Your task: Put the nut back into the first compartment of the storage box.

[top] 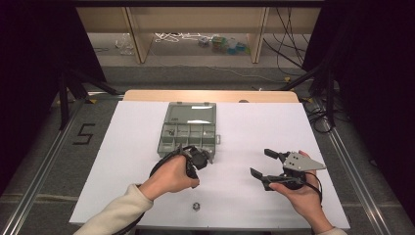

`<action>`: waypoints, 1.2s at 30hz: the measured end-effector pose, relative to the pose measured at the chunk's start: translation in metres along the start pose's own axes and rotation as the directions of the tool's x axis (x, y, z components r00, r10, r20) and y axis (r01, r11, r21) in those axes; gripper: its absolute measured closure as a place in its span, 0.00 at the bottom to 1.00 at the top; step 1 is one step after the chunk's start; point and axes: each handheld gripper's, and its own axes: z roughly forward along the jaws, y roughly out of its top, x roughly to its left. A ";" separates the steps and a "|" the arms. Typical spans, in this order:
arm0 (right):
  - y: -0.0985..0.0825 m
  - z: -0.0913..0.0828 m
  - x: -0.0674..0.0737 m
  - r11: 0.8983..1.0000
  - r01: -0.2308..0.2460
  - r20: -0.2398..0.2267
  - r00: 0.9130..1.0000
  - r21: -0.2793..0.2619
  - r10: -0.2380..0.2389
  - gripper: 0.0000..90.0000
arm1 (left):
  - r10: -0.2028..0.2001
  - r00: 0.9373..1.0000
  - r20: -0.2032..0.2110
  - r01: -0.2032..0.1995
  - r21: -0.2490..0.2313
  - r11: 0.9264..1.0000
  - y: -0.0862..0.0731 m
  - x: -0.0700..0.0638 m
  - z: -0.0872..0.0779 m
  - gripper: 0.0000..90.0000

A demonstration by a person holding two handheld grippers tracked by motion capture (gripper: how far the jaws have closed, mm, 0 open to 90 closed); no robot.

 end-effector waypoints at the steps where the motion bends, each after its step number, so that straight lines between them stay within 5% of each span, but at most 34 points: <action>1: 0.000 -0.001 0.000 1.000 0.009 0.009 1.000 0.006 -0.009 0.19 | -0.007 1.000 0.001 0.007 -0.001 1.000 0.000 0.001 -0.002 0.78; 12: 0.000 -0.001 -0.001 1.000 0.009 0.007 1.000 0.016 -0.009 0.19 | -0.031 0.999 -0.013 0.031 -0.026 0.999 -0.001 0.014 -0.012 0.78; 14: 0.000 -0.001 -0.001 1.000 0.007 0.010 1.000 0.013 -0.008 0.19 | -0.073 0.997 -0.008 0.073 -0.057 0.996 -0.001 0.015 -0.012 0.78; 18: 0.000 0.000 -0.001 1.000 0.009 0.003 1.000 0.013 -0.009 0.19 | -0.089 0.996 -0.010 0.088 -0.066 0.994 -0.002 0.019 -0.014 0.78; 36: 0.000 0.001 -0.001 1.000 0.010 0.001 1.000 0.005 -0.010 0.19 | -0.121 0.992 -0.030 0.119 -0.066 0.991 -0.001 0.038 -0.023 0.78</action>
